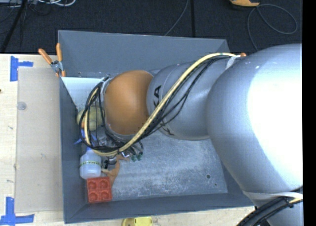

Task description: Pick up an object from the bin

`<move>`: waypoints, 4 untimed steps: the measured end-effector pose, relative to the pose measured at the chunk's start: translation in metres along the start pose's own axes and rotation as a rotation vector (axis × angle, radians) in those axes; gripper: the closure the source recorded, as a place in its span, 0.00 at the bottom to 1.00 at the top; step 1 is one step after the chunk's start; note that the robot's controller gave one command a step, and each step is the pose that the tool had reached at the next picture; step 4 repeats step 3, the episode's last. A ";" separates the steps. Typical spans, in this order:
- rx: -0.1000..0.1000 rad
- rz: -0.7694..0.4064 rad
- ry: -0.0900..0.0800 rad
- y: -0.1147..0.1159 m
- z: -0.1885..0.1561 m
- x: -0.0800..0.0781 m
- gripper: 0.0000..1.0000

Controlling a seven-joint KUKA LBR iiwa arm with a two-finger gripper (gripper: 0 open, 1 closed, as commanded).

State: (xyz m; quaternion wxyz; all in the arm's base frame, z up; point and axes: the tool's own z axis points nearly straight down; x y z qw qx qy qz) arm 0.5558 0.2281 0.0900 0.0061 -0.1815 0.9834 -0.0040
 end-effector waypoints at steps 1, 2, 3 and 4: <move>-0.003 -0.030 -0.001 0.009 -0.004 0.007 1.00; 0.001 -0.021 -0.003 0.023 -0.024 0.020 1.00; -0.002 -0.026 0.006 0.024 -0.075 0.024 1.00; -0.002 -0.026 0.006 0.024 -0.075 0.024 1.00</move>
Offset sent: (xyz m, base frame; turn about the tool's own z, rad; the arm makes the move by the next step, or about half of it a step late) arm -0.0335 0.0189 0.0286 -0.0175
